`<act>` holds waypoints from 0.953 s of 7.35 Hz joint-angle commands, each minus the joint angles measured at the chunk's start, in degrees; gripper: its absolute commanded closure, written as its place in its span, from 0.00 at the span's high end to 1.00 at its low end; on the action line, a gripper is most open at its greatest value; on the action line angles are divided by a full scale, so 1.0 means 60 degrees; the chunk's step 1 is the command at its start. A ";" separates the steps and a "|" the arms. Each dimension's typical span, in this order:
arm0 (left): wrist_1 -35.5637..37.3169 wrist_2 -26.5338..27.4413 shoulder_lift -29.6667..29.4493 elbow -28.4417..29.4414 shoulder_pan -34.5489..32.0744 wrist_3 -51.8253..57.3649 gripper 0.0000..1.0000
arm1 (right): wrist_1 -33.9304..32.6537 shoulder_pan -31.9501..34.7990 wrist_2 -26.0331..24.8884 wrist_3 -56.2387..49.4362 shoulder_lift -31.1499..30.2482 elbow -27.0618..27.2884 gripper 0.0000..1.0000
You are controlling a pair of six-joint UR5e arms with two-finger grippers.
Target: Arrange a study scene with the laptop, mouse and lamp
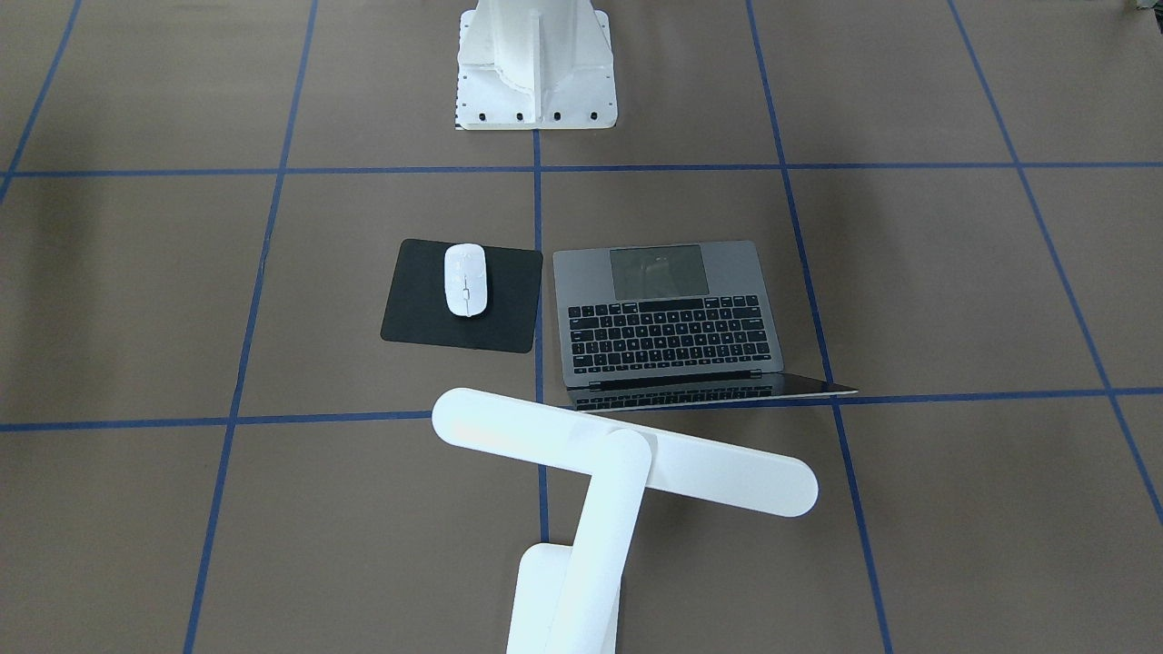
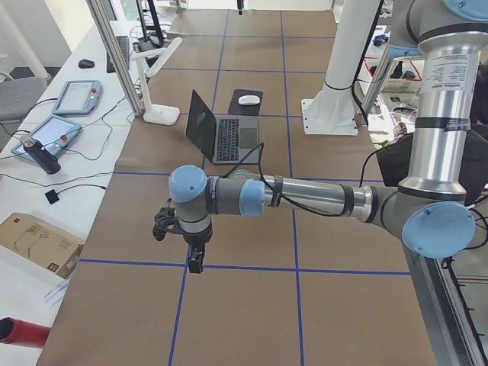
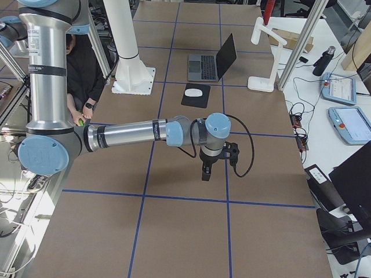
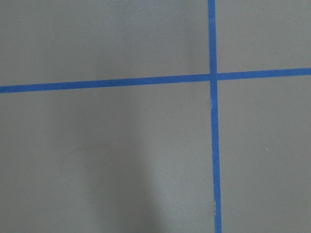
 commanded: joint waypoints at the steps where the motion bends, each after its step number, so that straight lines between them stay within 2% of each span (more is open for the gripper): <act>1: -0.0285 -0.0008 0.0003 0.0462 -0.0259 0.0066 1.00 | -0.0012 0.0079 0.0007 -0.0027 -0.0077 -0.0043 1.00; 3: -0.0550 -0.0037 0.0077 0.0231 -0.0230 -0.1096 1.00 | -0.0012 0.0079 0.0007 0.0032 -0.0280 -0.0043 1.00; 5: -0.1047 -0.0517 0.0179 0.0170 -0.0099 -0.1280 1.00 | -0.0012 0.0079 0.0006 0.0076 -0.0311 -0.0087 1.00; 7: -0.1078 -0.0535 0.0164 0.0126 0.0151 -0.1296 1.00 | 0.0003 0.0079 -0.0008 0.0061 -0.0326 -0.0117 1.00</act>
